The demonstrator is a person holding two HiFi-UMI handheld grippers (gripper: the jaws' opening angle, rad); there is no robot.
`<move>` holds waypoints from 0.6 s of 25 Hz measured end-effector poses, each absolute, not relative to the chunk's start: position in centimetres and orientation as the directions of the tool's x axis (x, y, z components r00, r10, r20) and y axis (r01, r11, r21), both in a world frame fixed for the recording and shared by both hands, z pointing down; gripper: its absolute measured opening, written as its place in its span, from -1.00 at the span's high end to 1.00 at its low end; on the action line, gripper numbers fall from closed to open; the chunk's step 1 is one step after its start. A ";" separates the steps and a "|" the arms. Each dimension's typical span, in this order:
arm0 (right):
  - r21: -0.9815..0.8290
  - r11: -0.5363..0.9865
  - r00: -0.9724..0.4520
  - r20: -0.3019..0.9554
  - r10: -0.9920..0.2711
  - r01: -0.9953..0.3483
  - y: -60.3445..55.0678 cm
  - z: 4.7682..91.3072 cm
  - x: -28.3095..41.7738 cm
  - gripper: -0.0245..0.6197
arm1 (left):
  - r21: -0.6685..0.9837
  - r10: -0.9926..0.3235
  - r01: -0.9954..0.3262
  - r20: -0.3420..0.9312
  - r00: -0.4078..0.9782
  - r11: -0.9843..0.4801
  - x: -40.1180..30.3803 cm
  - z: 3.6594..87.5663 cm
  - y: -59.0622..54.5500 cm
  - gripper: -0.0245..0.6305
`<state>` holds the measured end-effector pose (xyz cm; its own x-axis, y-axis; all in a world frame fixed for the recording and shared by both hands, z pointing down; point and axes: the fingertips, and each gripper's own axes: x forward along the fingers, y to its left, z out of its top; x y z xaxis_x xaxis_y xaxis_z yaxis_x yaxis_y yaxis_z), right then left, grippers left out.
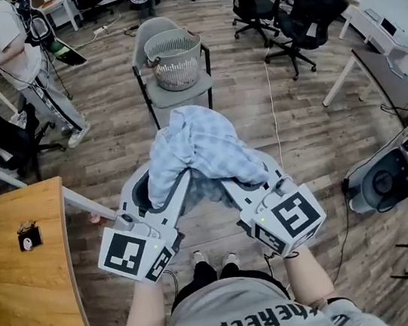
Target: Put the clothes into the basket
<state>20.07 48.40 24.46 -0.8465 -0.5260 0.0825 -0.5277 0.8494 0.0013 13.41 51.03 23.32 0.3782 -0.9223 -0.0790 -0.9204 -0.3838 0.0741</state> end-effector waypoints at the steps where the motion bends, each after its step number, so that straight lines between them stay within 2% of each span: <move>1: 0.001 0.849 -0.846 0.083 -0.526 -0.528 48.4 24.6 20.1 0.53 | 0.074 -0.922 -0.920 -0.078 0.378 -0.384 13.4 23.4 51.0 0.32; 15: -0.030 0.810 -0.809 0.078 -0.583 -0.586 47.8 25.1 15.7 0.49 | 0.096 -0.897 -0.894 -0.113 0.427 -0.437 8.4 24.1 50.1 0.32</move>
